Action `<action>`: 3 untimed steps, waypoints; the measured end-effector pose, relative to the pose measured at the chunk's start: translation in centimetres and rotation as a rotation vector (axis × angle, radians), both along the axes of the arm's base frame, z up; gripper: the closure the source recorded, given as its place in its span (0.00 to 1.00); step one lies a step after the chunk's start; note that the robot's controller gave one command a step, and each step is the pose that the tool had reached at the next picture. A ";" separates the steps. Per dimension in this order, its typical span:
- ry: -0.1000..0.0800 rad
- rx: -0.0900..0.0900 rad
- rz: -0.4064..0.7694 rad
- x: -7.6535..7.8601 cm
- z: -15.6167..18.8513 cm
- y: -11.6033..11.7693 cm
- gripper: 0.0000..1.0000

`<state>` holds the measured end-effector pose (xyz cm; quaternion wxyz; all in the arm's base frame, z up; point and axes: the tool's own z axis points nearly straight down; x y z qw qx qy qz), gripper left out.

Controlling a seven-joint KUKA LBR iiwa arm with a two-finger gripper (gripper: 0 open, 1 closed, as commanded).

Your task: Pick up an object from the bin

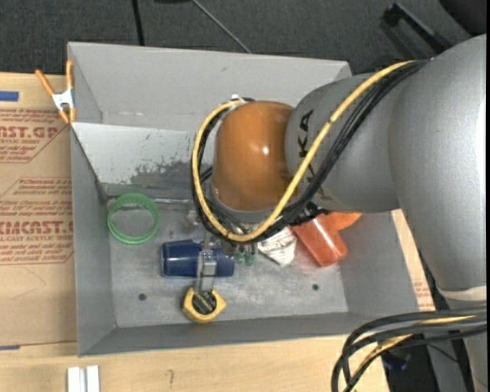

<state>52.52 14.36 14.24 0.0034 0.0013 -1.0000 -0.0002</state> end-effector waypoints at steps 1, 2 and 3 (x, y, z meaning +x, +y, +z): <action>-0.007 0.001 -0.001 0.2 0.5 -0.1 0.00; -0.012 0.001 0.056 0.0 -3.2 -0.5 0.00; -0.008 0.003 0.102 0.1 -6.9 -0.6 1.00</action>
Offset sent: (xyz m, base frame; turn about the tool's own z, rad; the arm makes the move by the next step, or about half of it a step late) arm -0.0029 -0.0089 -0.0591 -0.0913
